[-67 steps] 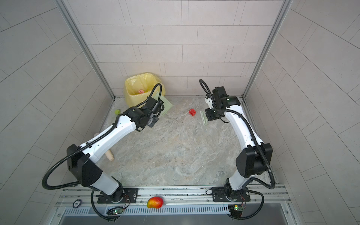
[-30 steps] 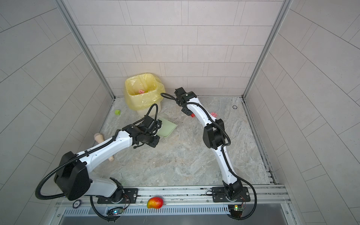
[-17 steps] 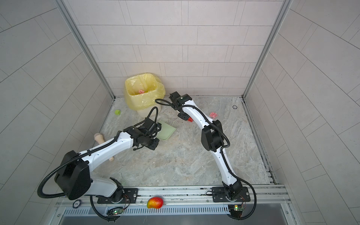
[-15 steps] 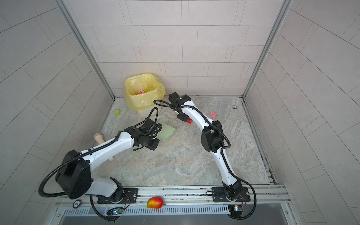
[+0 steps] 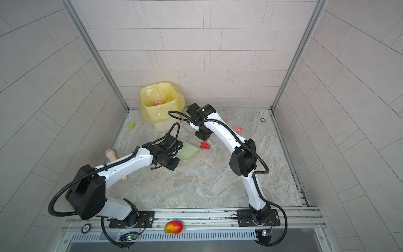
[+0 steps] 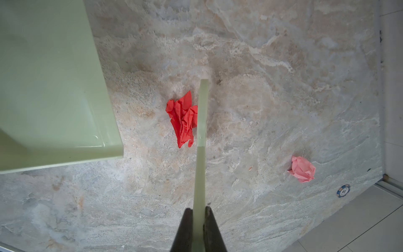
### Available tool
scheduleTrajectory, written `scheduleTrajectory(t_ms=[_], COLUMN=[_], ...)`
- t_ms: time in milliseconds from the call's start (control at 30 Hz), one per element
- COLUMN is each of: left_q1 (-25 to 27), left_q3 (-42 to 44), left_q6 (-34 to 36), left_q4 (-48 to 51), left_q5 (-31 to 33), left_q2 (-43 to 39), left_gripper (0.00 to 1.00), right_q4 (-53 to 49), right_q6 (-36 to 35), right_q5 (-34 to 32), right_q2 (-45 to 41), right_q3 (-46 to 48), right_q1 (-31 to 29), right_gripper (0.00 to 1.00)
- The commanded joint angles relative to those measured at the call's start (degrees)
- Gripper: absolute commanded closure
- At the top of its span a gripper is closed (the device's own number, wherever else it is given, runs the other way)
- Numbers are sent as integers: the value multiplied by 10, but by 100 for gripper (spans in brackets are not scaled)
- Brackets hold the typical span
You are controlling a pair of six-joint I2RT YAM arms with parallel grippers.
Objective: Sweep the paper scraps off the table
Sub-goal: 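Sweep the red scrap into the dustpan with the right gripper's brush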
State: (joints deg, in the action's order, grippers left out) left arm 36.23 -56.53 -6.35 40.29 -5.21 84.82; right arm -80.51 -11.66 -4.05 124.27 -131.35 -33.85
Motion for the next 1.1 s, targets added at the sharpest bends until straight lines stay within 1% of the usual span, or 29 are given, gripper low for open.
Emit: scheduleTrajectory(t_ms=[0, 133, 300, 533, 667, 800, 1067], left_q1=[12, 28, 33, 36, 40, 42, 48], left_q3=[3, -13, -23, -34, -38, -47, -61], left_q6=[14, 32, 41, 42, 46, 49, 56], left_q4=[26, 48, 50, 57, 63, 66, 65], left_q5=[-14, -11, -13, -7, 7, 28, 50], left_q2=[17, 43, 58, 76, 87, 99, 120], left_gripper=[100, 100, 100, 100, 100, 100, 100], right_q4=[-47, -73, -68, -77, -88, -92, -95], right_q6=[27, 29, 37, 48, 58, 63, 69], right_q5=[4, -1, 1, 51, 83, 97, 132], right_q2=[-3, 38, 64, 85, 85, 79, 55], right_q3=[-44, -92, -101, -104, -104, -104, -105], right_q1=[24, 36, 39, 35, 30, 20, 11], right_gripper=[100, 100, 100, 100, 100, 100, 100])
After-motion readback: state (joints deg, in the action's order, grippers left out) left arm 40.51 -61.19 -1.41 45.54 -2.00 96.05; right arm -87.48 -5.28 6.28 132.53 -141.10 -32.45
